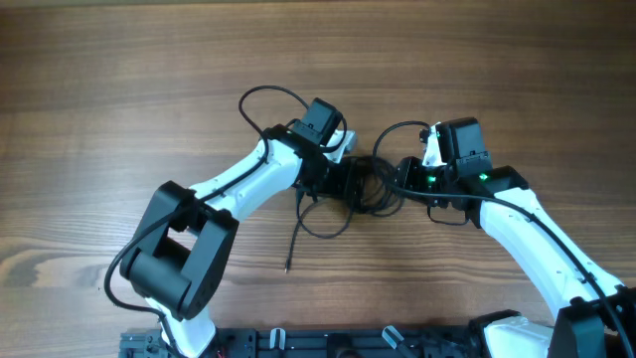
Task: Untangle cables
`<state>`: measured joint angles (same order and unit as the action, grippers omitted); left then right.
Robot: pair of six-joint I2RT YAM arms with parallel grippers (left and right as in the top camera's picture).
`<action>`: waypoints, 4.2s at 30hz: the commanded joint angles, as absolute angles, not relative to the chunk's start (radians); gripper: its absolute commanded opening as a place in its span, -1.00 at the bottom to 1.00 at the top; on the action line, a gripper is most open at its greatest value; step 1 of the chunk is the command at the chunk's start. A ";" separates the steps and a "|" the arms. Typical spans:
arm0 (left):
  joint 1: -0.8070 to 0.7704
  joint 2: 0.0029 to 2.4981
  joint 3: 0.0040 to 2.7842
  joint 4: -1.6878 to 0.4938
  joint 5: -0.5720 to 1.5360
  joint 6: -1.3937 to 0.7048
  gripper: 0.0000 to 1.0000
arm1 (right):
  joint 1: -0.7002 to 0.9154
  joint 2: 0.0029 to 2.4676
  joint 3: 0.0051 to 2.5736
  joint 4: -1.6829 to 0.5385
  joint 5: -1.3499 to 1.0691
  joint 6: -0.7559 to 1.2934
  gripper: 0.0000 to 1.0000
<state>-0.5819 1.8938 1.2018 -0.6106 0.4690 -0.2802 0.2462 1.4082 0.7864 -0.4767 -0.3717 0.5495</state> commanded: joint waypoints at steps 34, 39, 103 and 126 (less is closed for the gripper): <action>-0.532 1.694 1.212 -0.635 0.506 -0.319 -0.92 | 0.250 1.417 0.791 -0.510 -0.243 0.553 -0.23; -0.457 1.571 1.212 -0.597 0.750 -0.319 -0.92 | 0.250 1.417 0.791 -0.496 -0.283 0.550 -0.09; 0.339 1.552 1.212 -0.820 0.500 -0.331 -0.92 | 0.041 1.392 0.827 -0.649 0.080 0.523 -0.91; 0.181 1.552 1.212 -0.826 0.774 -0.318 1.00 | -0.054 1.106 0.853 -0.227 -0.897 0.551 -0.90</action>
<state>0.2867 1.5665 1.2018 -0.8333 0.7403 -0.3313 -0.0513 1.1088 0.8337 -0.2512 -0.7101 0.5278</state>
